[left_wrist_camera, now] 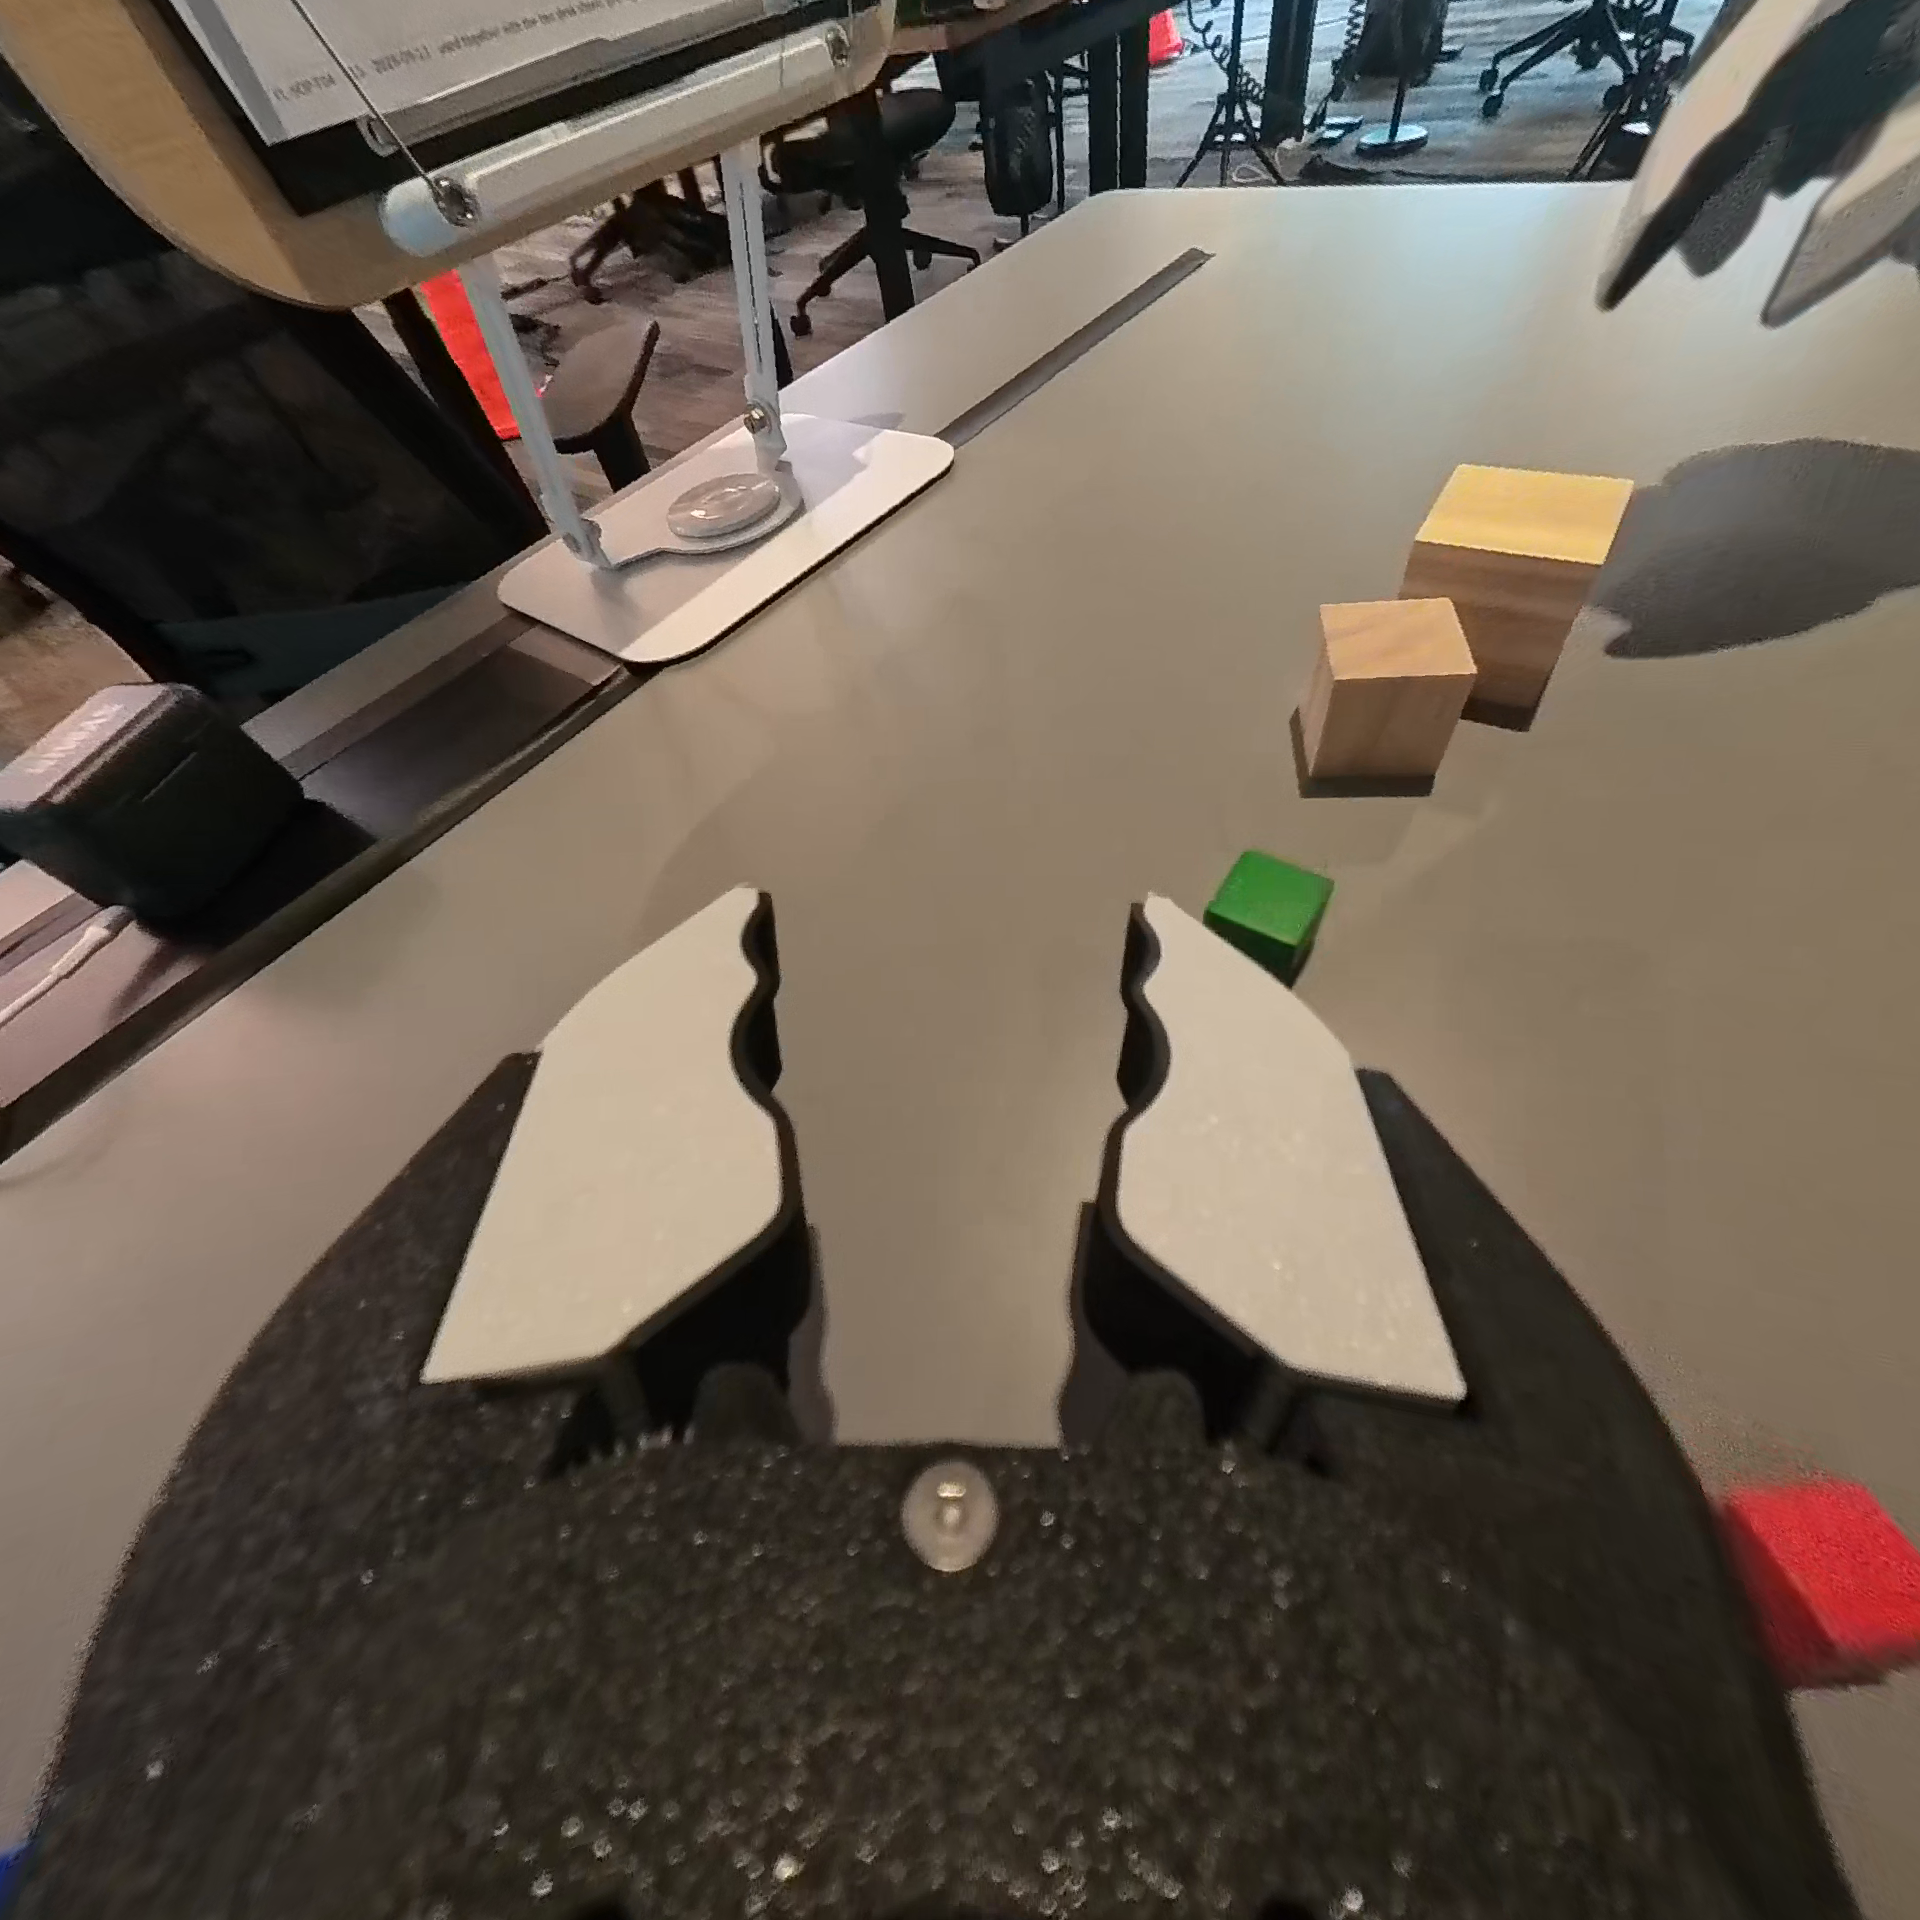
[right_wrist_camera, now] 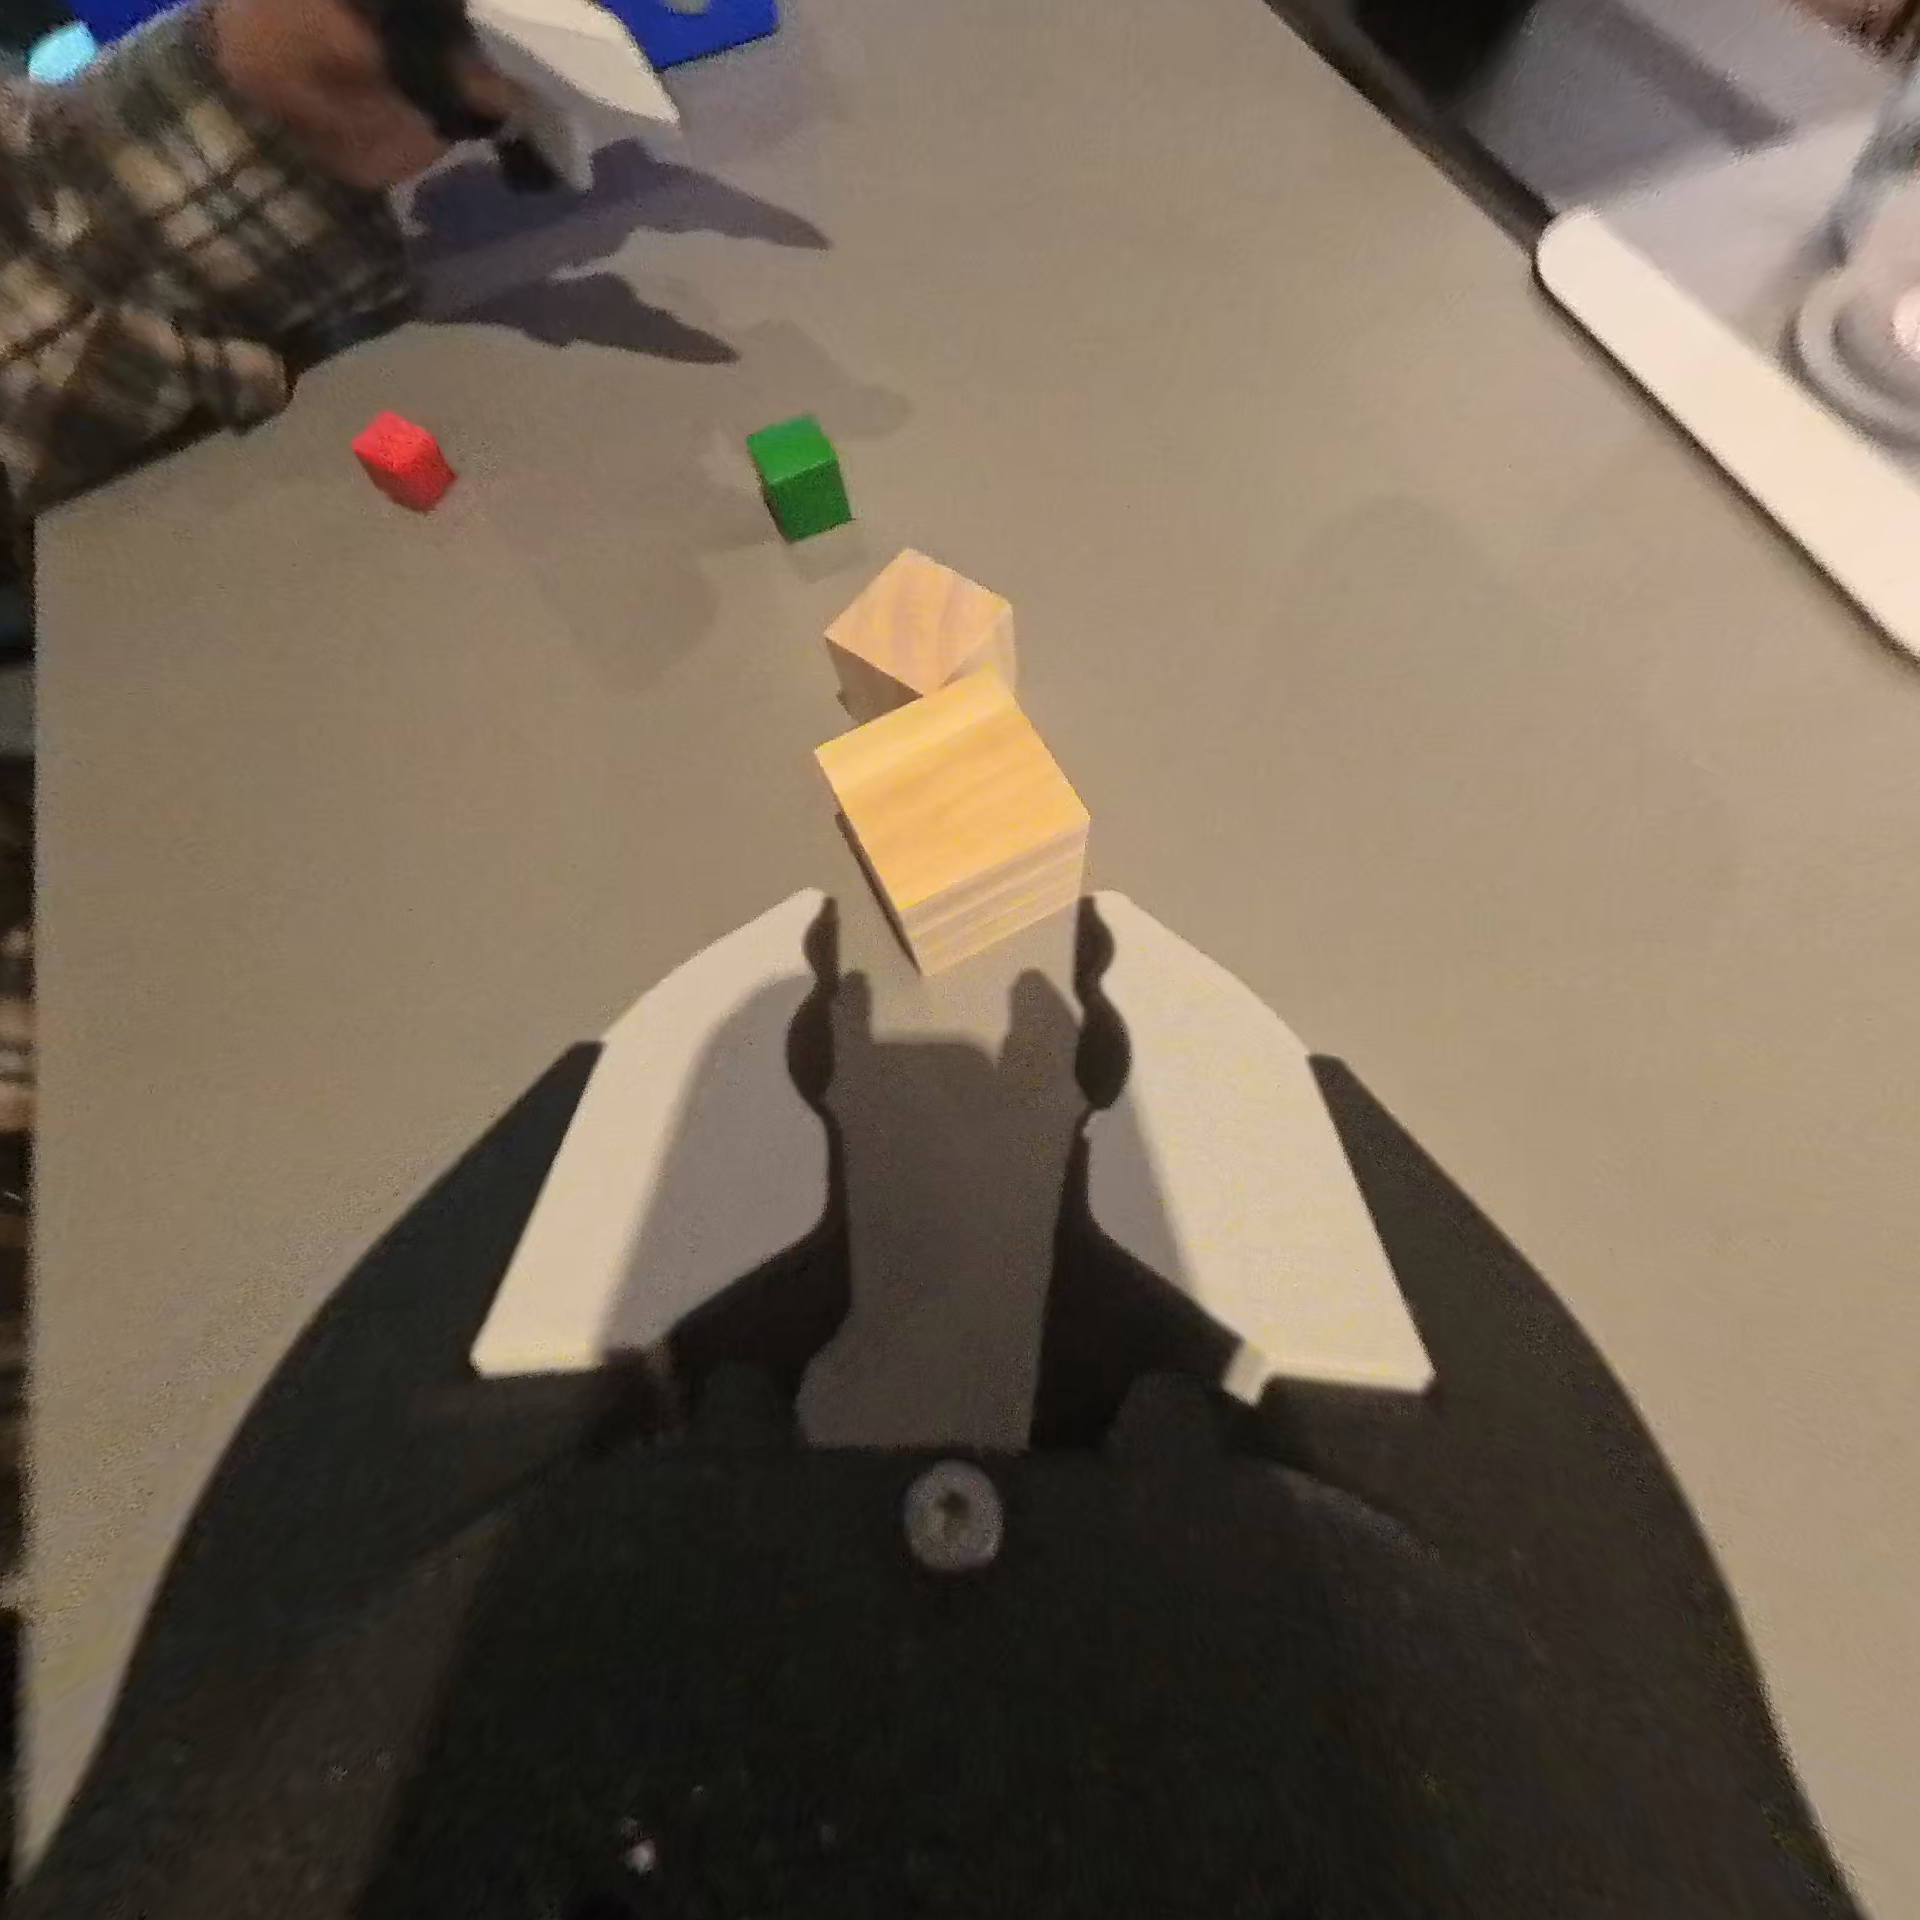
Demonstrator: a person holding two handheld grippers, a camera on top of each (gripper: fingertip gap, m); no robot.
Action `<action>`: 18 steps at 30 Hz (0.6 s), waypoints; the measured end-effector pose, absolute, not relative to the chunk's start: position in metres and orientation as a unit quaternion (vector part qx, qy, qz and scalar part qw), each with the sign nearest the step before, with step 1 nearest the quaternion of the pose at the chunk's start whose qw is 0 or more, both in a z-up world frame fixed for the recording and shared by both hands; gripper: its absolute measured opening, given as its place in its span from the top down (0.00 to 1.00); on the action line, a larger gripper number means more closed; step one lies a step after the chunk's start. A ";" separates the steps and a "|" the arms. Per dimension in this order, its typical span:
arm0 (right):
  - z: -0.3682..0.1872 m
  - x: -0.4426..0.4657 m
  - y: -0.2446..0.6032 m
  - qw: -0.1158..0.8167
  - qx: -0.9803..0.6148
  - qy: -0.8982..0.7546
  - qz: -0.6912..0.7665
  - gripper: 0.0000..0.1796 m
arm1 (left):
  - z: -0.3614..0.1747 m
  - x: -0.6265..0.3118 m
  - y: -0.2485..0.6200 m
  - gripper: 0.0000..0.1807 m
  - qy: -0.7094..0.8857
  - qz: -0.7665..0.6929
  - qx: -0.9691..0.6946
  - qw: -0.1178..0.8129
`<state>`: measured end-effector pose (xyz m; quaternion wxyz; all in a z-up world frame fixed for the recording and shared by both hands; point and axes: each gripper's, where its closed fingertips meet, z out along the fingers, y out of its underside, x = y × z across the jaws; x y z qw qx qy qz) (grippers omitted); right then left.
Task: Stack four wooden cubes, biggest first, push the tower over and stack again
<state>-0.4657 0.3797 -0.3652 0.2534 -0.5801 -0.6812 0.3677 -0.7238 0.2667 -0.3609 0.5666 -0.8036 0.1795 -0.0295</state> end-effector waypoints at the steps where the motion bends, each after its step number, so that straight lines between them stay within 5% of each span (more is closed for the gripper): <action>1: -0.367 -0.466 0.380 0.263 -0.559 -0.696 0.364 0.71 | -0.362 -0.723 0.268 0.65 0.179 -0.029 -0.803 0.567; 8: -0.370 -0.479 0.370 0.258 -0.488 -0.748 0.368 0.49 | -0.368 -0.717 0.270 0.64 0.181 -0.049 -0.805 0.562; 18: -0.368 -0.474 0.372 0.300 -0.471 -0.718 0.416 0.46 | -0.357 -0.625 0.301 0.58 0.239 -0.087 -0.852 0.458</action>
